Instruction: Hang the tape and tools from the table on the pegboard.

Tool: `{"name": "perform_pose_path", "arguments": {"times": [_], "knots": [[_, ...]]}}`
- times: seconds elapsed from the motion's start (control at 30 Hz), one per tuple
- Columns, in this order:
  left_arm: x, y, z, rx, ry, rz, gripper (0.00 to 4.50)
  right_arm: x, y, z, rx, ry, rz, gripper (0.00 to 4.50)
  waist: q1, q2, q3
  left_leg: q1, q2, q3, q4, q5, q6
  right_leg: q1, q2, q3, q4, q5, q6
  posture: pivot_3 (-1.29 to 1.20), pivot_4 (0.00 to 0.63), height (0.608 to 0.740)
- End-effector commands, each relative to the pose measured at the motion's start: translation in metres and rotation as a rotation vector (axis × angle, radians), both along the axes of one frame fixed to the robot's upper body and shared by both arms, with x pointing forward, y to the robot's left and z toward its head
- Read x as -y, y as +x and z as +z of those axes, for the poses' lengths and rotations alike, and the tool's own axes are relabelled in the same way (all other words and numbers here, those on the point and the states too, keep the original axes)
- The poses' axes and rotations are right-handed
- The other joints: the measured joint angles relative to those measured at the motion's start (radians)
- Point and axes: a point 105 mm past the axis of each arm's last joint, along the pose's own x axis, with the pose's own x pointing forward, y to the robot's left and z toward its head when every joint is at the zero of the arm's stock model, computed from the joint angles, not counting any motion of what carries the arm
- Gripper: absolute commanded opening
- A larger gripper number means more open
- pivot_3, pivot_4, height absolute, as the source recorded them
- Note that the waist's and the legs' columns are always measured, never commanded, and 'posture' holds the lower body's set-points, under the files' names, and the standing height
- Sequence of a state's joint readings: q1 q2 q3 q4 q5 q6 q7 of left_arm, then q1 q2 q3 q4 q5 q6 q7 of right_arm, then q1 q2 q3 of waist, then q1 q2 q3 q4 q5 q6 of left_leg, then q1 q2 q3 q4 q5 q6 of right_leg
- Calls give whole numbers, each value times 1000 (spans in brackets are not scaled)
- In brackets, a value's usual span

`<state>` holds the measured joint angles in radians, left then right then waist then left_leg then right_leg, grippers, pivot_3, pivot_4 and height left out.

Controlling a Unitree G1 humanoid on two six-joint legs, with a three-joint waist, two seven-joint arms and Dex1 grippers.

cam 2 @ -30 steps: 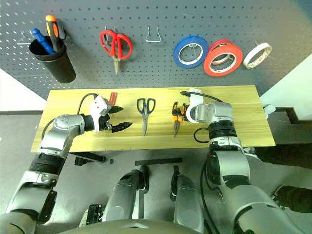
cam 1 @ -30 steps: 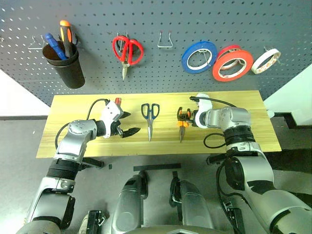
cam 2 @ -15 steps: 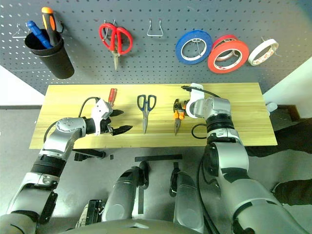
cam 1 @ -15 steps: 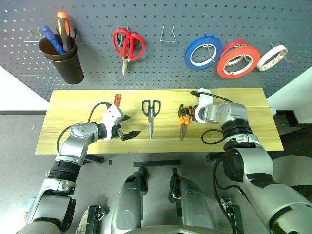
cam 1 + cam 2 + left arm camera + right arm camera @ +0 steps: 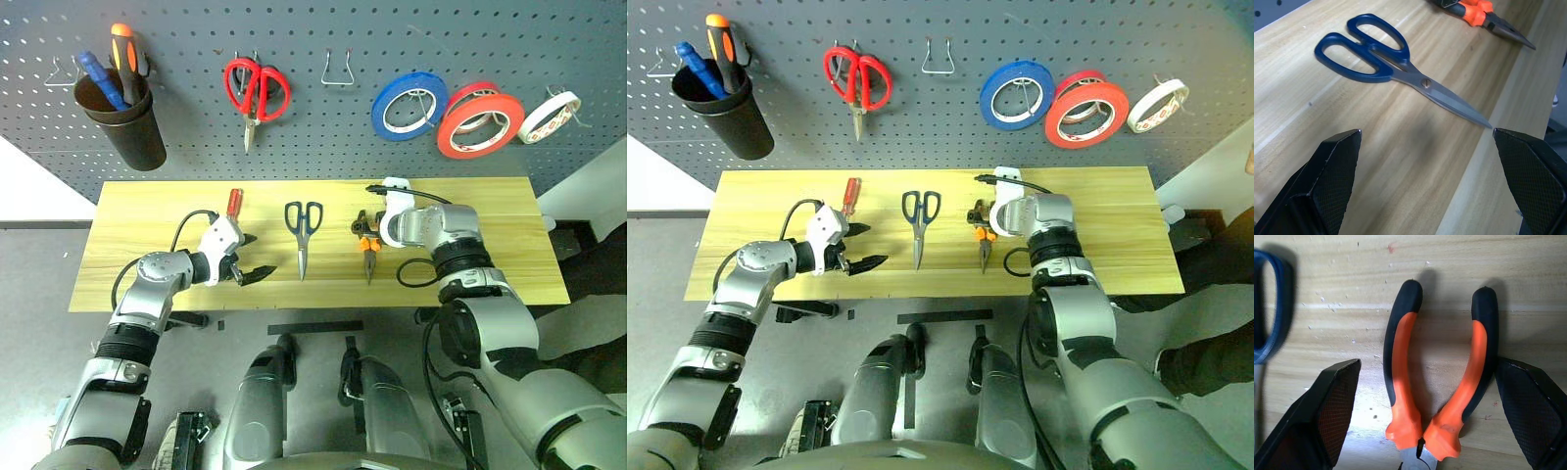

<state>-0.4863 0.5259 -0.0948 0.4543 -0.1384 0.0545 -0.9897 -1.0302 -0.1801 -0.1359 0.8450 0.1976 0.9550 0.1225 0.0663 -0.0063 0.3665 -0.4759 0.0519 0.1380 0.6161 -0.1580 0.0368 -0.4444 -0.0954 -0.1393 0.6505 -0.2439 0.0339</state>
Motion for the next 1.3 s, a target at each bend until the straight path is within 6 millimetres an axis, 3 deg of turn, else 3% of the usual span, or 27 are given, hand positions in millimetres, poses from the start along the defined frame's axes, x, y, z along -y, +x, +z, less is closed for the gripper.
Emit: {"name": "perform_pose_path", "arguments": {"times": [0.03, 0.5, 0.6, 0.77, 0.9, 1.0, 1.1, 1.3], "knots": [[1, 1, 3, 28, 8, -15, 4500, -5, -20, -37, -126, -51, 43, 4478, 0, 0, 0, 0, 0, 0, 0, 0, 0, 0, 0, 0, -1, -2, 2, 246, 396, 732], [1, 2, 6, 36, 17, -27, 4500, -21, -39, -48, -217, -86, 121, 4478, -1, -5, -3, 0, 0, 0, -5, 0, -1, 0, 0, -1, -4, 1, -1, 232, 351, 732], [4, 3, 6, 41, 13, -27, 4500, -21, -42, -51, -223, -94, 127, 3883, 0, -9, -6, 0, 0, 0, -4, 0, -1, 0, 0, -1, -4, 1, -1, 230, 343, 732], [6, 4, 7, 49, 9, -26, 4500, -17, -44, -55, -221, -141, 140, 2189, -2, -13, -9, 0, 0, 0, -5, 0, -1, -1, 0, -1, -5, 1, -1, 234, 334, 732], [6, 3, 8, 54, 10, -28, 4500, -15, -43, -56, -218, -157, 155, 2053, -2, -14, -10, 0, 0, 0, -6, 0, -1, -1, 0, -1, -5, 1, -1, 242, 326, 732], [7, -1, 14, 58, -15, -52, 4500, -16, -40, -45, -190, -138, 188, 2053, -1, -15, -11, 0, 0, 0, -6, 0, -1, -1, 0, -1, -5, 1, -1, 248, 315, 732], [11, -8, 32, 75, -108, -105, 4500, -23, -37, -11, -86, -54, 274, 2053, 0, -15, -13, -3, 0, 0, -6, 0, -1, -3, 0, -1, -6, 1, -1, 256, 273, 732], [9, -23, 62, 95, -217, -159, 4500, -31, -70, 40, 23, 80, 425, 2053, 2, -14, -19, -23, -1, 0, -3, 9, -6, -21, 0, -4, -1, 4, 0, 248, 195, 732]]}}
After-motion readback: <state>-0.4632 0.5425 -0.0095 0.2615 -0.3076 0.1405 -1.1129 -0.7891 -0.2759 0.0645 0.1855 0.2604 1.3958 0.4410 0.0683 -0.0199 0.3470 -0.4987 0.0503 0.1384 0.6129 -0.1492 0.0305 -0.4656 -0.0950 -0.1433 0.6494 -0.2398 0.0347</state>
